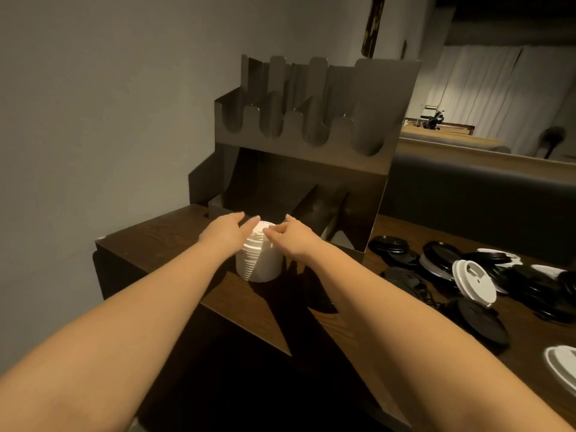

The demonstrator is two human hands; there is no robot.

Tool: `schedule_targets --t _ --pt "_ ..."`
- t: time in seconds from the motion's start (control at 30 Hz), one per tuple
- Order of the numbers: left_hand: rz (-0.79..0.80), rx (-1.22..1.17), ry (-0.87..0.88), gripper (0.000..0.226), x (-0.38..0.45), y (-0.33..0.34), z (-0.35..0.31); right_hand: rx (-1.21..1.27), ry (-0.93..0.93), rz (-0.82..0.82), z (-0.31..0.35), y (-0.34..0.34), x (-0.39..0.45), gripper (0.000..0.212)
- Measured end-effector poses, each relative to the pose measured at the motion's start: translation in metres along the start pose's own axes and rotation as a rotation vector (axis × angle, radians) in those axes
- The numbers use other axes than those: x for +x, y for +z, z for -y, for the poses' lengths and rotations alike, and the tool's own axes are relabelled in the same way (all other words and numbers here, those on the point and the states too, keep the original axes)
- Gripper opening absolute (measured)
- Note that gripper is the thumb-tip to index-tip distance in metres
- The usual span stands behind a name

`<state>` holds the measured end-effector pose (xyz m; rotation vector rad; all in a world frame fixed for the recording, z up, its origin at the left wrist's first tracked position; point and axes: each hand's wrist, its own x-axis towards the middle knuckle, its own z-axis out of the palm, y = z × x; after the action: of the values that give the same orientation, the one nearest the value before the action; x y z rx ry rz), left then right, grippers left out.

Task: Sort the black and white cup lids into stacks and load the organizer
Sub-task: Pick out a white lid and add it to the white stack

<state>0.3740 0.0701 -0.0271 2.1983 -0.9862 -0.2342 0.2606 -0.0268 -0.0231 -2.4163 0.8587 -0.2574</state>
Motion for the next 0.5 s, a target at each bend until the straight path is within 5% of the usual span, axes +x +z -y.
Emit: schedule_targets --t 0.17,0.5 --pt "-0.152 -0.052 0.059 0.063 -0.006 -0.003 -0.052 0.026 -0.023 -0.048 0.000 -0.027 -0.005 0.060" --pt "0.070 0.046 0.313 0.057 -0.044 0.085 -0.199 0.059 0.124 -0.205 -0.095 -0.129 -0.118 0.054"
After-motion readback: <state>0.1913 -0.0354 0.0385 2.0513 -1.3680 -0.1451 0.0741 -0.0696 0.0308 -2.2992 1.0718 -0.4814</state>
